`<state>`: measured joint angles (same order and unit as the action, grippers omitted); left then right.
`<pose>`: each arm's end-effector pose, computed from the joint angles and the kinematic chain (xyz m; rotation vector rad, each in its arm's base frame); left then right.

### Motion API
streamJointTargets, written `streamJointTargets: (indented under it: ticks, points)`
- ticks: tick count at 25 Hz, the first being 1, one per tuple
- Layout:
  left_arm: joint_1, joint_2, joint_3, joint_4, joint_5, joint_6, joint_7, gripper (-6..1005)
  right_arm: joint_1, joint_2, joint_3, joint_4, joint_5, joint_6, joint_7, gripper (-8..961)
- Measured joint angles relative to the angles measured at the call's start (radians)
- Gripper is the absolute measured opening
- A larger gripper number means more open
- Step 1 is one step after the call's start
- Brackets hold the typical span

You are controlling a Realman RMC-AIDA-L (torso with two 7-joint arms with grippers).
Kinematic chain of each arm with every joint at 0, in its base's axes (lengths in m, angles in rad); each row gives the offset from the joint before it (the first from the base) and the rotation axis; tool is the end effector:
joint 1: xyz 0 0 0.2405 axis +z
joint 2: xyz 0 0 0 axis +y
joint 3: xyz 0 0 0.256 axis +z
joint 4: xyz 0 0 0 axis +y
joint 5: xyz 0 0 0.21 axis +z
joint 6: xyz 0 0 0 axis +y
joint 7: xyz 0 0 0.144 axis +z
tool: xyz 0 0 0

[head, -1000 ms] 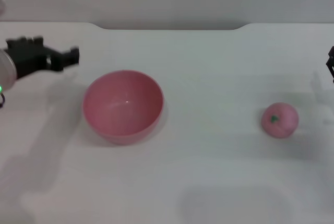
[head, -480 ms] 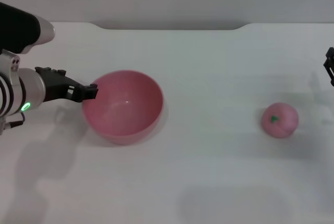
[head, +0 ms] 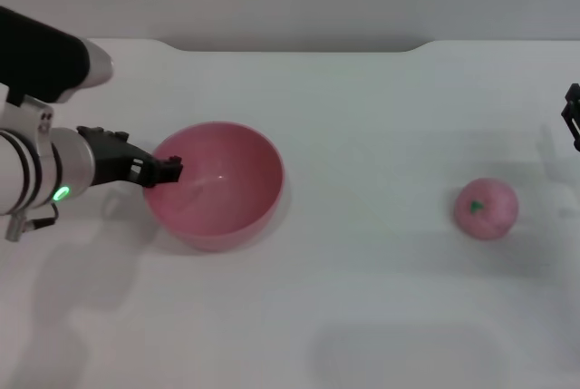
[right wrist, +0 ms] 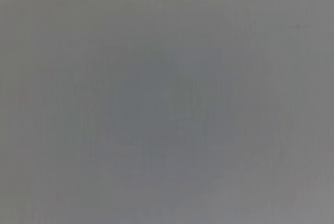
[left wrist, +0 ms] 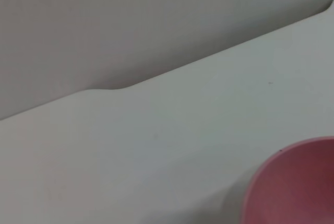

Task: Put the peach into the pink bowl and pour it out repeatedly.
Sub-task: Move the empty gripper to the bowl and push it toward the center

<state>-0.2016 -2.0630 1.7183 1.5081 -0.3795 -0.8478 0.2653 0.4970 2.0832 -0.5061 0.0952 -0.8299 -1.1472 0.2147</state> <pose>-0.2274 0.3417 -0.0103 -2.1404 -0.8631 0.1147 0.3564 0.3242 -0.0137 -1.5319 0.6998 0.6184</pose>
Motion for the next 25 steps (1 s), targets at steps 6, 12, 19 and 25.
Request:
streamJointTargets:
  ticks: [6,12,19,25]
  points:
    - [-0.015,-0.002,0.025,-0.025,-0.002,0.012,-0.003,801,-0.001,0.0,0.0,0.0,0.0,0.0,0.0,659]
    - [-0.038,-0.002,0.025,-0.059,-0.002,0.023,-0.012,801,-0.002,0.0,0.0,0.0,0.0,0.0,0.0,659]
    - [-0.053,-0.002,0.024,-0.072,-0.003,0.026,-0.013,800,-0.003,0.0,0.0,-0.003,-0.002,0.0,0.0,658]
    - [-0.063,-0.002,0.025,-0.085,-0.003,0.028,-0.02,797,-0.002,0.0,0.0,-0.004,-0.002,0.0,0.0,658]
